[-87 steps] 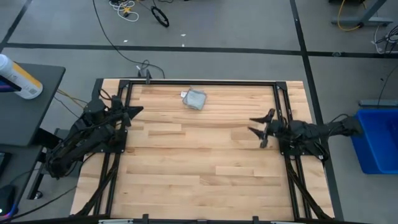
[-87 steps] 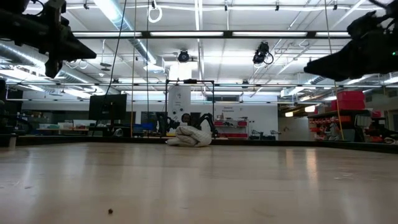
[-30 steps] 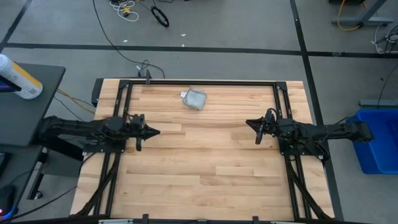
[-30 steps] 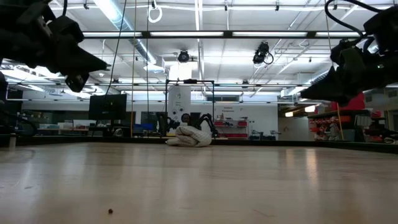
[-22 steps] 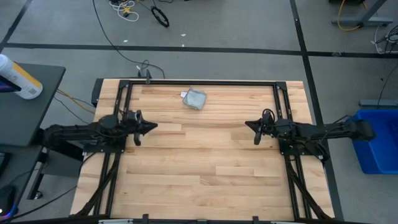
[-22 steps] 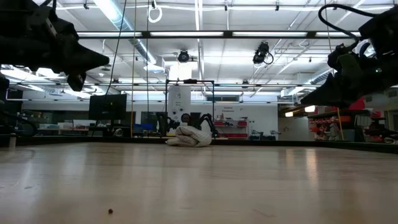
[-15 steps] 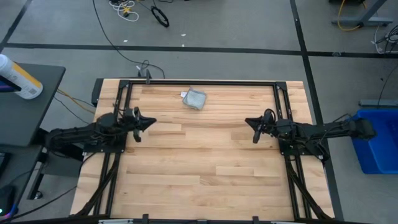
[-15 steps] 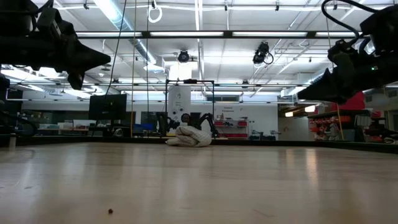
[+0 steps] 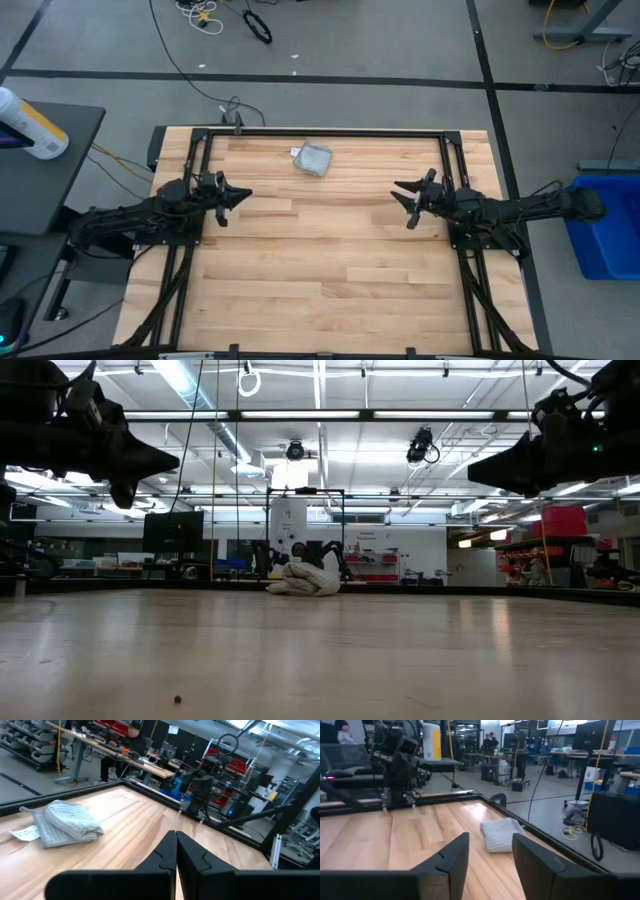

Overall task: Fold microfiber towels
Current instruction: Return to Home Position

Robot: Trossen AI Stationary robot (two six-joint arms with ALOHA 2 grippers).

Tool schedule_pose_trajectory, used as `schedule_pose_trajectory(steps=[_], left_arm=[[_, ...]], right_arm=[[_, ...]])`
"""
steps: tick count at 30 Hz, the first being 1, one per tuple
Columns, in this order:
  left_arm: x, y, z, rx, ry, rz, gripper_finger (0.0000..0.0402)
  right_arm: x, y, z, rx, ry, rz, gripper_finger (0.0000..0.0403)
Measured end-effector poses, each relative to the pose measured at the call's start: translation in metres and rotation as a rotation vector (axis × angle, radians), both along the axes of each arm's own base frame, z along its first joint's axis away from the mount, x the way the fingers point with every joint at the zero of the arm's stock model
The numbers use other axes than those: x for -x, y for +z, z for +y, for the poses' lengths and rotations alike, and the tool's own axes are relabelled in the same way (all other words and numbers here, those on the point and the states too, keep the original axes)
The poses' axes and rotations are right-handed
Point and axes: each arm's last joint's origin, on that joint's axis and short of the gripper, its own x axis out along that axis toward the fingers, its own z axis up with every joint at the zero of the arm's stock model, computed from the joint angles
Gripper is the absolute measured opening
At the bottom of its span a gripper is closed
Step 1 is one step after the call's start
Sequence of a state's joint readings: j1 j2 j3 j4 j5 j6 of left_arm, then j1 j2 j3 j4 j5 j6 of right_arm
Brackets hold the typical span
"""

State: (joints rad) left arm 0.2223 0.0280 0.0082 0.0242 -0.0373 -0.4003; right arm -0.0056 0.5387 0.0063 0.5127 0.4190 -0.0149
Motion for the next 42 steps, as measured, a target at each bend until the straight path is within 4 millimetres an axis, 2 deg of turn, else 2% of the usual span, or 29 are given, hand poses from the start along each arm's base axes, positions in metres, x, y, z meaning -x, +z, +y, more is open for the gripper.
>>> schedule_pose_trajectory(steps=[9,15,17,21,25,31,36,42], left_arm=[[-0.002,-0.004,0.004,0.022,0.013,0.047,0.0004],[-0.002,-0.005,0.004,0.043,0.006,0.046,0.0004],[-0.002,-0.004,0.004,0.046,0.001,0.044,0.0004],[-0.003,-0.005,0.004,0.051,0.001,0.05,0.0004],[-0.004,-0.008,0.004,0.06,-0.007,0.078,0.0004],[-0.006,-0.01,0.004,0.085,-0.014,0.107,0.0004],[-0.006,-0.01,0.004,0.085,-0.016,0.106,0.0005],[-0.006,-0.011,0.004,0.066,-0.011,0.112,0.0012]], right_arm=[[0.012,0.004,0.002,-0.002,-0.048,-0.029,0.0201],[0.027,0.001,0.009,-0.084,0.076,-0.039,0.0226],[0.033,0.007,0.012,-0.07,0.126,-0.045,0.0233],[0.044,0.014,0.013,-0.146,0.128,0.107,0.0242],[0.041,0.006,0.014,-0.184,0.115,0.068,0.0247],[0.039,0.008,0.016,-0.129,0.147,0.03,0.0259],[0.037,0.008,0.022,-0.143,0.295,-0.01,0.0271],[0.036,0.008,0.024,-0.172,0.323,-0.025,0.0281]])
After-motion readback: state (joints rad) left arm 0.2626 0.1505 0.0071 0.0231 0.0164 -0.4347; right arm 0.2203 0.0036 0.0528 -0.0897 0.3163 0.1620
